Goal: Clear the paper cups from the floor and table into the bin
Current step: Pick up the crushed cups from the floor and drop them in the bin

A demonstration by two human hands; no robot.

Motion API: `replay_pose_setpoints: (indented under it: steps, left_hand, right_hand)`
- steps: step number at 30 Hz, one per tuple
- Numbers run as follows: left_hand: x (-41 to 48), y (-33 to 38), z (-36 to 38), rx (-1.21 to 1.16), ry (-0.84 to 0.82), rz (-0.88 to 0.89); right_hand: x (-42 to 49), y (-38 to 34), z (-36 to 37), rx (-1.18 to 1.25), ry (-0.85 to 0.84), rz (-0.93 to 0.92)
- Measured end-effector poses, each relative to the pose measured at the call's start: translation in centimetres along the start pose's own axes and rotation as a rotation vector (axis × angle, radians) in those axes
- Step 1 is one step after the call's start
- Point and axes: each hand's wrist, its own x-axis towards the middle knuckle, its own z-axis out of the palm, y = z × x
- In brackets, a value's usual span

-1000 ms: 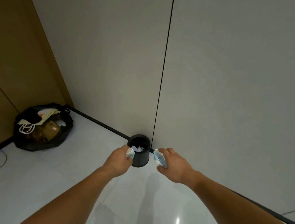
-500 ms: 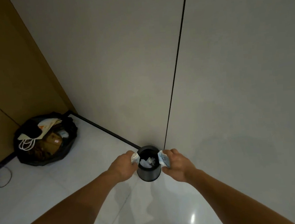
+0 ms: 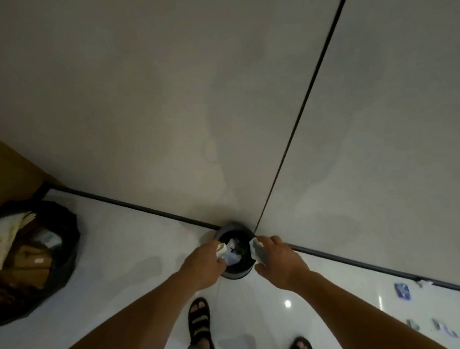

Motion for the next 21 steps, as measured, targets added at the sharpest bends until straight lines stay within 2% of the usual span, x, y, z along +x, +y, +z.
replay_pose_setpoints:
  steps: [4,10,16,21]
  left_hand:
    - [7.9,-2.6,1.1,0.094,-0.058,0.026]
    - [21.2,-7.3,9.5,0.234,-0.191,0.071]
    - [33.4,-13.6,18.1,0.346,-0.168,0.136]
    - [36.5,-17.1,20.8,0.376,-0.098,0.19]
  right_hand:
    - [5.5,1.3,4.1,0.103,0.02,0.11]
    - [16.8,7.1,14.6,0.208,0.031,0.251]
    - [28.2,12.8,25.3,0.201,0.032,0.289]
    - [30.6,15.5,29.3,0.306,0.131,0.283]
